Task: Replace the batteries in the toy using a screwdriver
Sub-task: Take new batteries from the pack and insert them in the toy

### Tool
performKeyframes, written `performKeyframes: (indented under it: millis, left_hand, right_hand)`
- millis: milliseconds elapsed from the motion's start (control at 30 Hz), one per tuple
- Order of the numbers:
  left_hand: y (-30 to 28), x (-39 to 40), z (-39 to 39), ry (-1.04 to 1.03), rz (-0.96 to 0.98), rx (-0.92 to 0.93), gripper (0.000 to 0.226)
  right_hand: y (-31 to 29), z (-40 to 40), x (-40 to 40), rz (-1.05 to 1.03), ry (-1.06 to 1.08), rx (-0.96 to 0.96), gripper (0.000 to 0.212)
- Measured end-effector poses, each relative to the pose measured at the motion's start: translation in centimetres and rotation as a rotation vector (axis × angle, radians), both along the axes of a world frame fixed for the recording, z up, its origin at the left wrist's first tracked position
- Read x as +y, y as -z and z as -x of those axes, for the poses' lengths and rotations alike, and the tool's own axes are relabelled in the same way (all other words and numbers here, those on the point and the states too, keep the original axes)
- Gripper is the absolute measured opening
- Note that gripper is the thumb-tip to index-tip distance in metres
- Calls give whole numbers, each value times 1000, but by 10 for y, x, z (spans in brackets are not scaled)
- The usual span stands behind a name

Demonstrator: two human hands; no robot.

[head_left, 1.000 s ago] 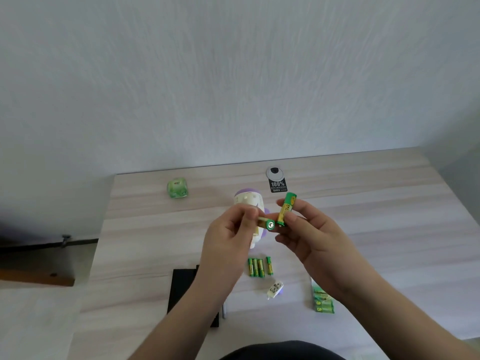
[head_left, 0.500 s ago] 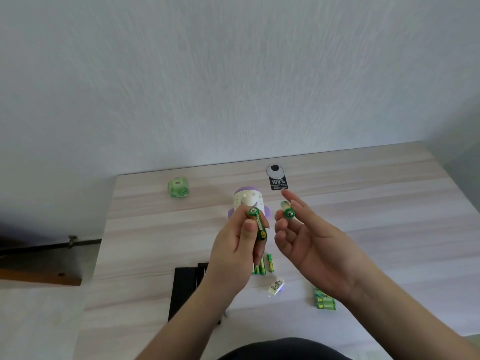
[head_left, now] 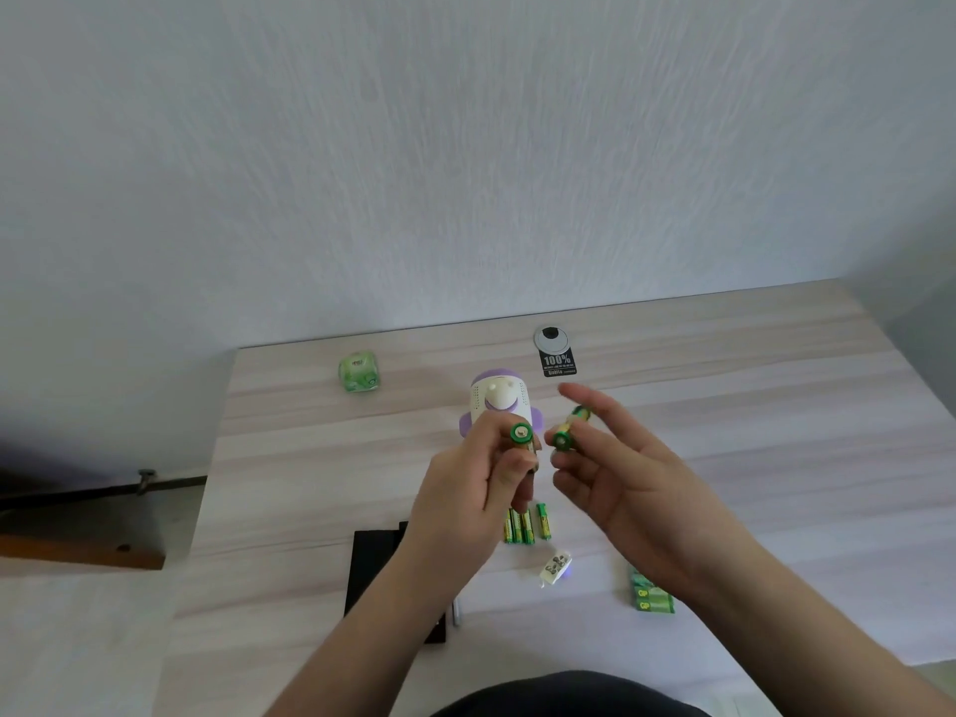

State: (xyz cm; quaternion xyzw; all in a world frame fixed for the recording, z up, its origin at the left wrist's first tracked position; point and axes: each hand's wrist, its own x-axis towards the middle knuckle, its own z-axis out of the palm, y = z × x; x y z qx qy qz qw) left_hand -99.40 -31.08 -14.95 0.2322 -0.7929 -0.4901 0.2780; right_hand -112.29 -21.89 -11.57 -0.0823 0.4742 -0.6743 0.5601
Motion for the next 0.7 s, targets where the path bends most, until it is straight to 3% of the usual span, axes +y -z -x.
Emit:
performKeyframes:
  millis: [133,267,500,700]
  left_hand:
    - [5,-5,-5,-10,23,-61,17]
    - [12,-7,-6,-95,-45,-113,27]
    - [70,-35,-4,-309,-256,-223,18]
    - [112,-51,3,-386,-286,-253,11]
  right_hand:
    - [14,4,-1,-56,-15,455,35]
    - [34,12,-5,-65,-39,695,27]
    - [99,25,-25,-253,-87,793,21]
    - [143,27,-40,-336,-160,1080,15]
